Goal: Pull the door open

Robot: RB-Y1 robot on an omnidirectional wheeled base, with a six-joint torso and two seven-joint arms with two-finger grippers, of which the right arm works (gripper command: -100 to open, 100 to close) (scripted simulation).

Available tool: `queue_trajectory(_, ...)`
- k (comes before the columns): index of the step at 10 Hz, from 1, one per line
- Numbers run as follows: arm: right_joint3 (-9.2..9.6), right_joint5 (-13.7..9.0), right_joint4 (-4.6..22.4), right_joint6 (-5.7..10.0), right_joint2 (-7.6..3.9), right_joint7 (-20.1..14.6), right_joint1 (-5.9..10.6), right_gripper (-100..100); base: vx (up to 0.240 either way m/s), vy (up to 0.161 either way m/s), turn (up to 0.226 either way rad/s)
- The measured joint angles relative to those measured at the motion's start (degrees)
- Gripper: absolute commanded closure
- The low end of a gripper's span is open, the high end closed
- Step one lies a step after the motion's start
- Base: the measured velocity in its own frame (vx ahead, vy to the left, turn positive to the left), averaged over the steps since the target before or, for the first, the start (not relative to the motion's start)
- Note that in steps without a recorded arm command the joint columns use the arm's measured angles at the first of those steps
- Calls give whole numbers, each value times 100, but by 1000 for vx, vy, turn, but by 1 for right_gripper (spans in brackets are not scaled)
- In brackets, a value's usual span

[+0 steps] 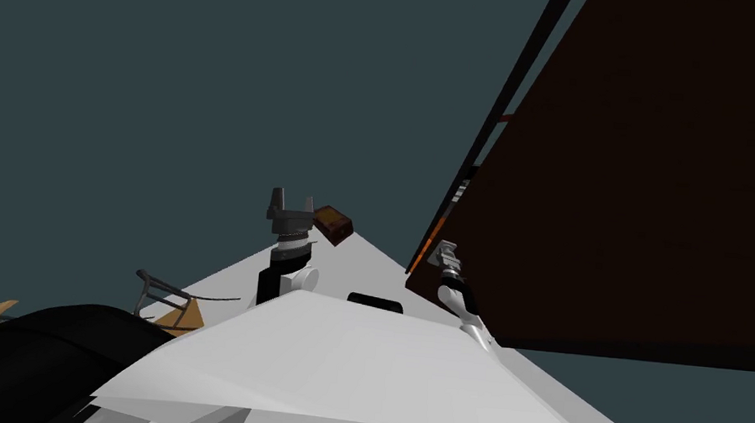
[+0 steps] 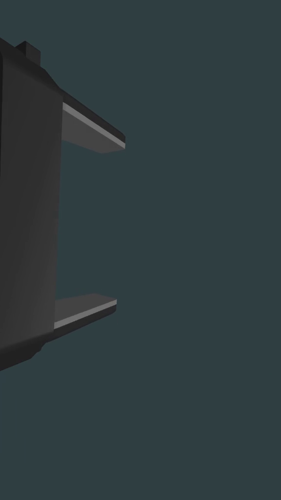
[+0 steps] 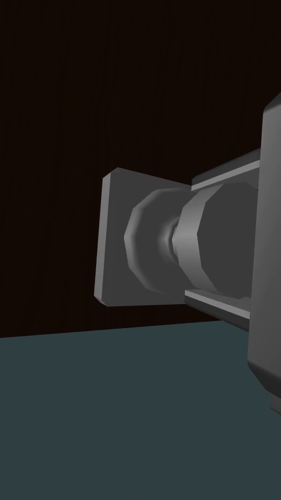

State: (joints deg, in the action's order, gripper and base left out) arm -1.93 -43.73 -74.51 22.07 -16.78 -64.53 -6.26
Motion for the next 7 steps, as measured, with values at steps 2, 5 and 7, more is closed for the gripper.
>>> queue_trajectory(2,72,0,-24,16,-114,-121,-19,100,-250,-82,161)
queue_trajectory(5,279,8,-82,11,-304,-366,-120,100,-256,-53,179)
queue_trajectory(7,388,4,-130,19,-462,-547,-173,100,-232,-32,152)
